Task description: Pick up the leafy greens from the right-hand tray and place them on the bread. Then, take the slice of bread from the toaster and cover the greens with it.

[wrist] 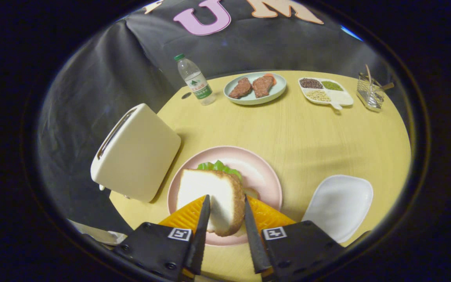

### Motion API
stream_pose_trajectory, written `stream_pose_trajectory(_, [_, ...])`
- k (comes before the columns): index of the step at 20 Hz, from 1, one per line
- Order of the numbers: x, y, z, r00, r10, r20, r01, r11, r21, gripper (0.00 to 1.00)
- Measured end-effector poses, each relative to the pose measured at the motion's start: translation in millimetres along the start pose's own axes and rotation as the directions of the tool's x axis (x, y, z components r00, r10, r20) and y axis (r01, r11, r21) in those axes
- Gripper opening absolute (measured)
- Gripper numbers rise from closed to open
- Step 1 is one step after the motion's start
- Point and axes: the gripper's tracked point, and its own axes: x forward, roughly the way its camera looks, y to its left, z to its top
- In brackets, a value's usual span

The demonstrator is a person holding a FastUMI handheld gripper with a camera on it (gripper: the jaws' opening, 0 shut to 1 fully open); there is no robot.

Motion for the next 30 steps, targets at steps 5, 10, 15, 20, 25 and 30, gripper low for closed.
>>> stream_pose_trajectory(5, [-20,-18,10,0.999,-0.025,0.042,0.025,1.0,-0.01,0.73])
stream_pose_trajectory(10, [-57,-37,39,0.985,-0.047,0.168,0.057,0.997,-0.052,0.93])
stream_pose_trajectory(15, [-102,-57,87,0.915,-0.099,0.391,0.147,0.984,-0.095,0.99])
stream_pose_trajectory(20, [-147,-75,130,0.814,-0.16,0.558,0.253,0.963,-0.094,0.99])
stream_pose_trajectory(25, [-194,-90,173,0.697,-0.221,0.682,0.354,0.933,-0.058,0.99])
stream_pose_trajectory(30, [-234,-98,203,0.567,-0.259,0.782,0.419,0.908,-0.003,0.99])
